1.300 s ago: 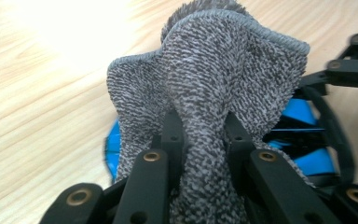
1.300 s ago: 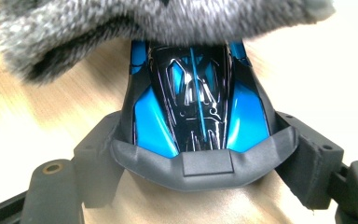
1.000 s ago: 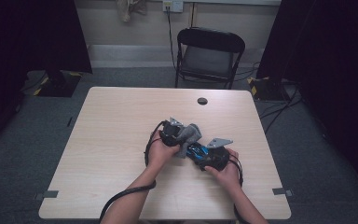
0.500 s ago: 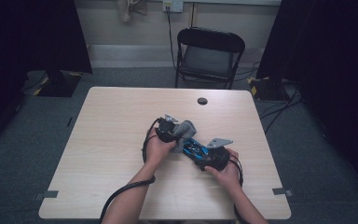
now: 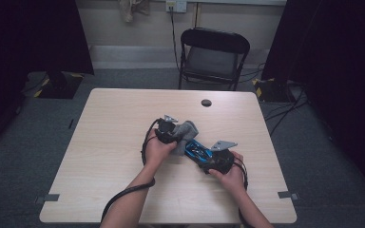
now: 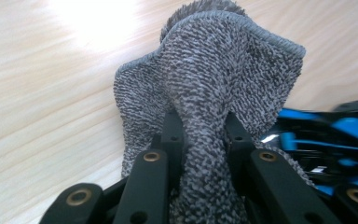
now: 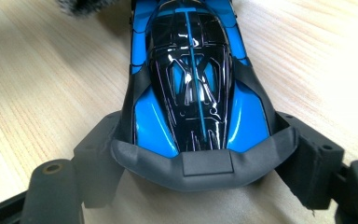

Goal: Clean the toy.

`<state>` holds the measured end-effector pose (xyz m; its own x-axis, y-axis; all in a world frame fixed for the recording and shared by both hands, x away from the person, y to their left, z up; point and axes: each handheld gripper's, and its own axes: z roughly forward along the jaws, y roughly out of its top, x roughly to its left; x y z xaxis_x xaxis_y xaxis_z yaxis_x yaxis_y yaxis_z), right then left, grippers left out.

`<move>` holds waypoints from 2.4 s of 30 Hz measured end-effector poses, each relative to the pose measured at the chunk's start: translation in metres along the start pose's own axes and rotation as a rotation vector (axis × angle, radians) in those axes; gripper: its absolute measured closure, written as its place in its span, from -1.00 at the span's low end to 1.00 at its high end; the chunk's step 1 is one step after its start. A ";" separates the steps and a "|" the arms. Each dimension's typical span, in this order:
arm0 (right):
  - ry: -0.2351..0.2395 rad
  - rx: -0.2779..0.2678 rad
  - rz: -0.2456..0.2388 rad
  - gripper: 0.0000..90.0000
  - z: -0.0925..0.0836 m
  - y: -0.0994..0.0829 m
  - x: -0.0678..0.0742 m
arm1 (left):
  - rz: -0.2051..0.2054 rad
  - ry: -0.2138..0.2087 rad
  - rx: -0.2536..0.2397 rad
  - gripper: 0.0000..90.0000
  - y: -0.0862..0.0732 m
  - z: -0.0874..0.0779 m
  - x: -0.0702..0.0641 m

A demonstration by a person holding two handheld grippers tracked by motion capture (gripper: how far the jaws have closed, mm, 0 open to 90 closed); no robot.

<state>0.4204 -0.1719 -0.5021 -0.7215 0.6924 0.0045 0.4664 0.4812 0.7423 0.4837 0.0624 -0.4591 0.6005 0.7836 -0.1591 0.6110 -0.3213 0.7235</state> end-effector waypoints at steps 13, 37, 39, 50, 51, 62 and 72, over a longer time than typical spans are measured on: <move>-0.001 -0.001 -0.001 -0.47 0.000 0.000 0.000 | 0.128 -0.102 -0.016 0.68 0.009 -0.005 -0.051; -0.001 -0.001 0.001 -0.47 0.000 0.000 0.000 | 0.149 -0.209 -0.011 0.68 -0.002 0.007 -0.086; -0.001 -0.001 0.001 -0.47 0.000 0.000 0.000 | 0.146 -0.212 -0.010 0.67 -0.003 0.010 -0.088; -0.001 -0.001 -0.001 -0.47 0.000 0.000 0.000 | 0.165 -0.190 -0.023 0.66 -0.010 0.018 -0.092; -0.001 -0.002 -0.002 -0.47 0.000 0.000 0.000 | 0.164 -0.185 -0.024 0.66 -0.009 0.019 -0.092; 0.000 0.000 -0.001 -0.47 0.000 0.000 0.000 | 0.143 -0.158 -0.035 0.66 -0.005 0.022 -0.089; -0.001 0.000 -0.001 -0.47 0.000 0.000 0.000 | 0.109 -0.138 -0.060 0.66 -0.002 0.028 -0.080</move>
<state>0.4204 -0.1719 -0.5022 -0.7216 0.6923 0.0035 0.4656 0.4815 0.7425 0.4488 -0.0147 -0.4670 0.7287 0.6646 -0.1653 0.5095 -0.3647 0.7794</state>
